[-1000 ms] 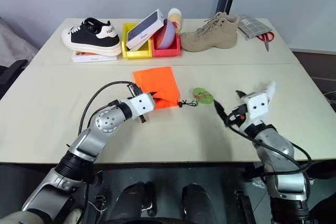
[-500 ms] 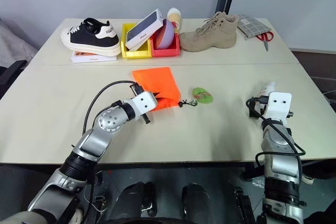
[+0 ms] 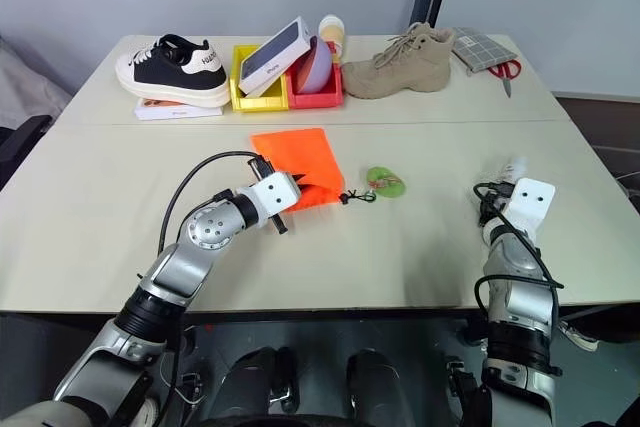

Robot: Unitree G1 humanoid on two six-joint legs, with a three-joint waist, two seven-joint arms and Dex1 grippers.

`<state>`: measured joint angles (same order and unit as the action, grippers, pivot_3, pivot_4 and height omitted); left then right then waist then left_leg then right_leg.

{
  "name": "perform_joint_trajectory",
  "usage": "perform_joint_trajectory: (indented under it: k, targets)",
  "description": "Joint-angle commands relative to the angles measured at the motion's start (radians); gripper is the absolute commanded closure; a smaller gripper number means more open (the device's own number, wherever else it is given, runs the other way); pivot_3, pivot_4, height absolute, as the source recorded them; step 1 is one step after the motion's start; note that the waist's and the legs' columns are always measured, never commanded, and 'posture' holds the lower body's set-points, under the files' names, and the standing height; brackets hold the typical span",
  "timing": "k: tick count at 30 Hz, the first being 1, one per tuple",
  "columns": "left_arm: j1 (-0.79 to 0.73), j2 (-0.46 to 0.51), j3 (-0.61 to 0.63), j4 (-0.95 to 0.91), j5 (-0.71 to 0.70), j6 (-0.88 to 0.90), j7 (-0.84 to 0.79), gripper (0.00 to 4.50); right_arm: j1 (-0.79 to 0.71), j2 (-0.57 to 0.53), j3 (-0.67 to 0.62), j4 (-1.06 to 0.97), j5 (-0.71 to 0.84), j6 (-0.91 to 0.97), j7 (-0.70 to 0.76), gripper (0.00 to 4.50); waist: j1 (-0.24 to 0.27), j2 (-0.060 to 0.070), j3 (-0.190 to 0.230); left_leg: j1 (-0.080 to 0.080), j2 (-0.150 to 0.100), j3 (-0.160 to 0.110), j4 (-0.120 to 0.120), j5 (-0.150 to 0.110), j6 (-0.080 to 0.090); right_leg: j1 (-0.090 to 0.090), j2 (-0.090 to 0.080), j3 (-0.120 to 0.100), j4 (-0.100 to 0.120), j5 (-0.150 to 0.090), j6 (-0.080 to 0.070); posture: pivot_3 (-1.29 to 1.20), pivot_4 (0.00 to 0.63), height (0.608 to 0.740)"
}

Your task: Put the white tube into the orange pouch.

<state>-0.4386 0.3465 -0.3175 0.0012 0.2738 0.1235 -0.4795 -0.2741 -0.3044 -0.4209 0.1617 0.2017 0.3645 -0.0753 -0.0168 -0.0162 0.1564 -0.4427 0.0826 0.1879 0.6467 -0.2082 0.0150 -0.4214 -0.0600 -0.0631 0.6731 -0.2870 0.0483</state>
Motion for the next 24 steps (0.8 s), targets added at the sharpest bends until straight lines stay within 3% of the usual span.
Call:
perform_joint_trajectory:
  k: [1,8,13,17,24]
  targets:
    - [-0.021,-0.002,0.021,-0.030,-0.011,-0.009,-0.002,4.50,0.000,-0.011,-0.004,-0.050,0.006,-0.012,0.010,3.27,-0.001,0.000,0.000,0.000,0.000,0.000,0.000,0.000,0.000,0.000,0.000,0.000,0.000,0.000,0.000,0.00,0.150,0.740]
    - [-0.019,-0.003,0.020,-0.027,-0.016,-0.011,-0.009,4.50,0.034,-0.039,0.041,-0.129,-0.013,-0.045,0.078,3.27,-0.001,0.000,0.000,0.000,0.000,0.000,0.000,0.000,0.000,0.000,0.000,0.000,0.000,0.000,0.000,0.00,0.150,0.740]
    - [-0.019,-0.012,0.028,-0.031,-0.033,0.002,-0.016,4.50,0.150,-0.129,0.199,-0.378,0.093,-0.074,0.436,3.27,-0.001,0.002,0.000,0.000,0.000,0.000,-0.001,0.000,0.000,-0.001,0.000,0.000,0.000,0.000,0.000,0.00,0.150,0.740]
    - [-0.023,-0.014,0.033,-0.037,-0.043,0.006,-0.021,4.50,0.289,-0.213,0.310,-0.596,0.253,0.059,0.662,3.27,0.003,0.002,0.000,0.000,0.000,-0.002,-0.001,-0.003,0.005,0.000,0.001,0.000,0.000,0.000,0.000,0.00,0.150,0.740]
    - [-0.023,-0.012,0.039,-0.053,-0.047,0.017,-0.028,4.50,0.334,-0.239,0.426,-0.684,0.285,0.169,0.710,3.27,0.004,0.001,0.001,0.000,0.000,-0.002,0.003,-0.004,0.007,0.001,-0.001,0.000,0.000,-0.001,-0.001,0.00,0.150,0.740]
